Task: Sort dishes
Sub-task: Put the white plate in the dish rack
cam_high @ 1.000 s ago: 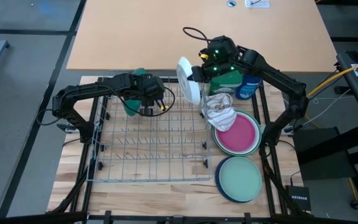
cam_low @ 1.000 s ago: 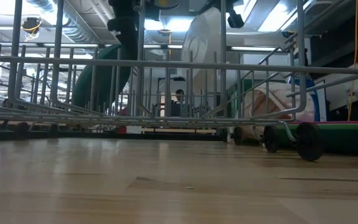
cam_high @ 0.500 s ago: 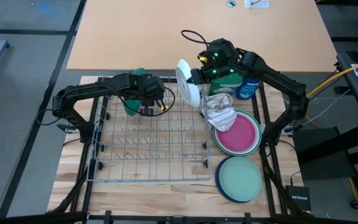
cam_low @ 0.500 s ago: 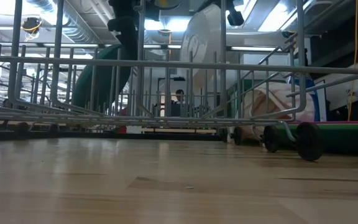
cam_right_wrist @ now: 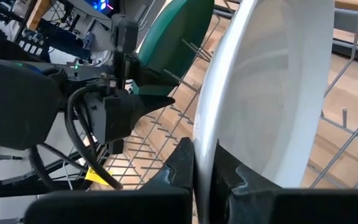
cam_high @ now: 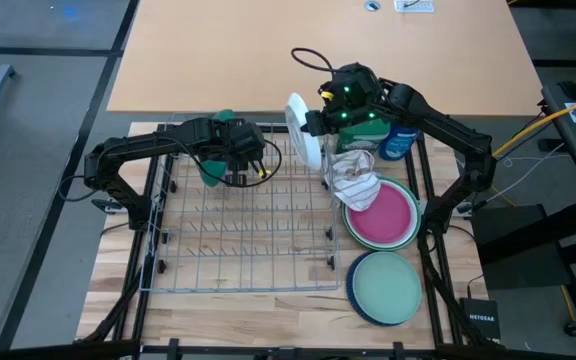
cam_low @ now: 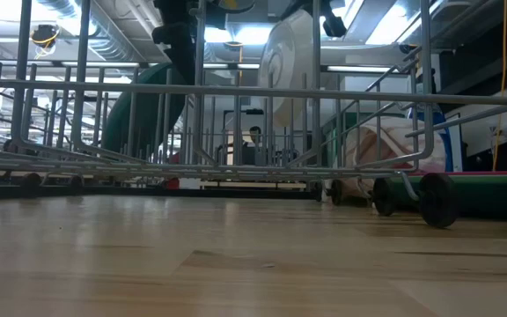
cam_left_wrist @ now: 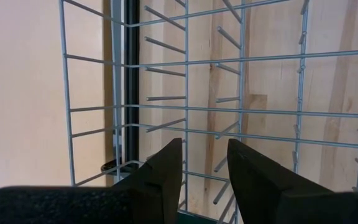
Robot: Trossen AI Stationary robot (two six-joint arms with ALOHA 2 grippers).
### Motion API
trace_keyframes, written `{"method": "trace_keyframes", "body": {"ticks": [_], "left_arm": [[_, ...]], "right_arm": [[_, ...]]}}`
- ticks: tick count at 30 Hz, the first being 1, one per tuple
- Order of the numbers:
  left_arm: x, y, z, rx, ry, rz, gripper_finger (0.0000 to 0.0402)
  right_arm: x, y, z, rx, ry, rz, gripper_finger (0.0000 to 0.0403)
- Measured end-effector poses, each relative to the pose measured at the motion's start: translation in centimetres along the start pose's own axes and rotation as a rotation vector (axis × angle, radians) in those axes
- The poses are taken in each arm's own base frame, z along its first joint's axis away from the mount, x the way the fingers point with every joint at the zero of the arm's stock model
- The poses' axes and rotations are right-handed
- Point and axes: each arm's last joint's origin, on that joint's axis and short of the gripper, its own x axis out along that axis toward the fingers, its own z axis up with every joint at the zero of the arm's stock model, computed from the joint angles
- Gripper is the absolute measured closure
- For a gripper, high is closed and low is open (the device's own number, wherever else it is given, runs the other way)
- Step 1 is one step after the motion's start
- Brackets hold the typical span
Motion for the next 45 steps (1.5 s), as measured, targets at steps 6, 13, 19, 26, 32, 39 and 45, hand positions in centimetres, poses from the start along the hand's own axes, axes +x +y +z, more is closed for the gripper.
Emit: {"method": "trace_keyframes", "body": {"ticks": [6,13,19,26,32,39,45], "left_arm": [[0.0,0.0,0.0,0.000,0.000,0.000,0.0284],[0.0,0.0,0.0,0.000,0.000,-0.001,0.0284],[0.0,0.0,0.0,0.000,-0.001,-0.001,0.0284],[0.0,0.0,0.0,0.000,-0.001,-0.002,0.0284],[0.0,0.0,0.0,0.000,-0.001,-0.003,0.0284],[0.0,0.0,0.0,-0.003,-0.002,-0.003,0.0284],[0.0,0.0,0.0,-0.004,-0.002,-0.003,0.0284]], "right_arm": [[0.4,0.5,-0.5,-0.018,-0.010,-0.022,0.0389],[0.5,0.8,-0.7,-0.025,-0.007,-0.019,0.0389],[0.6,1.0,-1.0,-0.029,-0.015,-0.034,0.0389],[1.6,1.4,-1.5,-0.029,-0.001,-0.047,0.0389],[2.8,1.3,-1.5,-0.043,0.020,-0.051,0.0389],[3.0,0.9,-1.0,-0.045,-0.003,-0.062,0.0389],[2.9,0.2,-0.5,-0.026,-0.017,-0.079,0.0389]]}}
